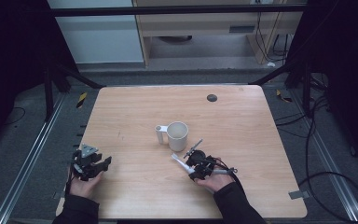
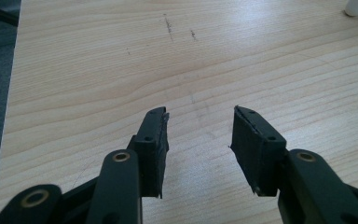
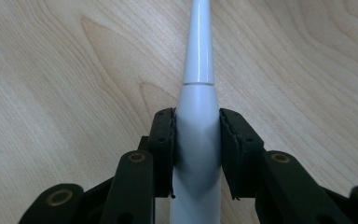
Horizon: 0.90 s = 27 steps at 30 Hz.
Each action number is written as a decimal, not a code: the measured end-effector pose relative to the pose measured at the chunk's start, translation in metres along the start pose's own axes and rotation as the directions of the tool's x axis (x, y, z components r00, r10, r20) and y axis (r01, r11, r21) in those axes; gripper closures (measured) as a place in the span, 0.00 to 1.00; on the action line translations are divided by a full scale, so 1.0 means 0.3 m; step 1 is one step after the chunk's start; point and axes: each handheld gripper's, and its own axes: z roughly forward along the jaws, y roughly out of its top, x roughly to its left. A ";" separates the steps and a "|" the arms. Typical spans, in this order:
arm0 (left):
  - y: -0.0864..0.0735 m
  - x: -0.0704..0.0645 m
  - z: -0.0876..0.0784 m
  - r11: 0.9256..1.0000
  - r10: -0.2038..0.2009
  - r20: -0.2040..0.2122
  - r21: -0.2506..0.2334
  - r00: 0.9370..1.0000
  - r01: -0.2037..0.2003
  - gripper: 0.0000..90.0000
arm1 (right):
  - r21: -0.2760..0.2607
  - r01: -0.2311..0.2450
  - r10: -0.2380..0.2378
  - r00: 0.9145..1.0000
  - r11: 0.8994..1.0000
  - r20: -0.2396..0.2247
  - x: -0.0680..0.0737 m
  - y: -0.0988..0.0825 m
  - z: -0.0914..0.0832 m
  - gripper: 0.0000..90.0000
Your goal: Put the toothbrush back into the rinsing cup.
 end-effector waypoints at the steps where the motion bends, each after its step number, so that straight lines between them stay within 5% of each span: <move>1: 0.000 0.000 0.000 1.000 0.000 0.000 0.000 1.000 0.000 0.61 | -0.007 -0.005 0.005 1.000 1.000 -0.001 -0.001 -0.002 -0.009 0.75; 18: 0.000 -0.002 0.000 1.000 0.000 0.000 -0.001 1.000 0.000 0.61 | -0.167 -0.049 0.049 0.999 0.985 -0.006 -0.032 -0.051 -0.150 0.75; 25: 0.000 -0.003 0.001 1.000 0.001 0.000 0.000 1.000 -0.001 0.61 | -0.250 -0.068 0.075 0.997 0.966 0.018 -0.051 -0.080 -0.203 0.75; 27: 0.000 -0.003 0.001 1.000 0.001 0.000 0.000 1.000 -0.001 0.61 | -0.295 -0.072 0.083 0.996 0.953 0.026 -0.061 -0.090 -0.229 0.75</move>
